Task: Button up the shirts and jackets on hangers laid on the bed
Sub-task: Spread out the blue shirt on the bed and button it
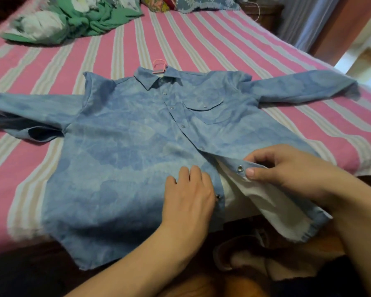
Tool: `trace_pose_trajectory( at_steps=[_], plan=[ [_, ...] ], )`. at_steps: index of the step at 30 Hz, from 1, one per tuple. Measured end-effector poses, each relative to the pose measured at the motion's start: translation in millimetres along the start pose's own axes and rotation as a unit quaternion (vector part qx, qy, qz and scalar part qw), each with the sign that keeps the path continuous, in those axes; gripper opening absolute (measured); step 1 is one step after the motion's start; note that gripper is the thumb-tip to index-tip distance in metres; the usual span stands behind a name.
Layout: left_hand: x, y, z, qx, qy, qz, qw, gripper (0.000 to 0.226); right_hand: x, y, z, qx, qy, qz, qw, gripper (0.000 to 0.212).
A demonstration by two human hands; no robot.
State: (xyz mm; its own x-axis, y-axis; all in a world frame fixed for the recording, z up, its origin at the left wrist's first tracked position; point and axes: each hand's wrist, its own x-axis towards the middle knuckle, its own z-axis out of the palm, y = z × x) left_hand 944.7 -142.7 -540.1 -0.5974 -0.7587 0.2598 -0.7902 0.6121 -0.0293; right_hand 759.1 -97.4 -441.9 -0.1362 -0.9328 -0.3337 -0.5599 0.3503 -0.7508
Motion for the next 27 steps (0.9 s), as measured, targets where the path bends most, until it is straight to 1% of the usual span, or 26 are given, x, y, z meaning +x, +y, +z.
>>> trace_pose_trajectory(
  at_steps=[2, 5, 7, 9, 11, 13, 16, 19, 20, 22, 24, 25, 27],
  plan=[
    [-5, 1, 0, -0.010, 0.009, 0.027, 1.000, 0.017, -2, 4, 3, 0.016, 0.027, -0.010, 0.999, 0.012],
    [-7, -5, -3, -0.042, 0.002, 0.049, 0.998, 0.020, 0, 8, 7, 0.016, 0.075, -0.026, 0.997, 0.015],
    [-7, -13, -8, -0.060, 0.003, 0.012, 0.998, 0.020, 2, 7, 8, 0.045, 0.100, -0.033, 0.993, 0.013],
    [-7, -16, -12, -0.057, 0.006, -0.030, 0.998, 0.027, 1, 5, 9, 0.078, 0.121, -0.041, 0.989, 0.016],
    [-5, -10, -13, -0.039, -0.003, -0.043, 0.998, 0.042, 0, 0, 11, 0.109, 0.126, -0.048, 0.985, 0.017],
    [0, -4, -8, -0.033, -0.025, -0.043, 0.998, 0.046, -1, -6, 14, 0.121, 0.122, -0.055, 0.984, 0.016],
    [11, -6, -6, -0.012, -0.029, -0.044, 0.999, 0.029, 2, -9, 15, 0.114, 0.125, -0.061, 0.984, 0.016],
    [16, -12, -19, -0.027, -0.088, -0.044, 0.995, 0.006, 3, -7, 13, 0.112, 0.141, -0.060, 0.982, 0.016],
    [18, -16, -22, -0.041, -0.092, -0.060, 0.993, 0.005, 4, -6, 12, 0.110, 0.149, -0.058, 0.981, 0.017],
    [18, -24, -33, -0.053, -0.068, -0.088, 0.992, 0.014, 5, -1, 11, 0.110, 0.167, -0.053, 0.979, 0.017],
    [16, -30, -40, -0.042, -0.031, -0.110, 0.993, 0.023, 6, 2, 11, 0.116, 0.177, -0.051, 0.976, 0.018],
    [15, -30, -41, -0.035, -0.010, -0.113, 0.993, 0.029, 7, 2, 11, 0.119, 0.180, -0.053, 0.975, 0.017],
    [15, -24, -37, -0.026, -0.011, -0.099, 0.995, 0.043, 8, 0, 15, 0.128, 0.184, -0.065, 0.972, 0.016]
  ],
)
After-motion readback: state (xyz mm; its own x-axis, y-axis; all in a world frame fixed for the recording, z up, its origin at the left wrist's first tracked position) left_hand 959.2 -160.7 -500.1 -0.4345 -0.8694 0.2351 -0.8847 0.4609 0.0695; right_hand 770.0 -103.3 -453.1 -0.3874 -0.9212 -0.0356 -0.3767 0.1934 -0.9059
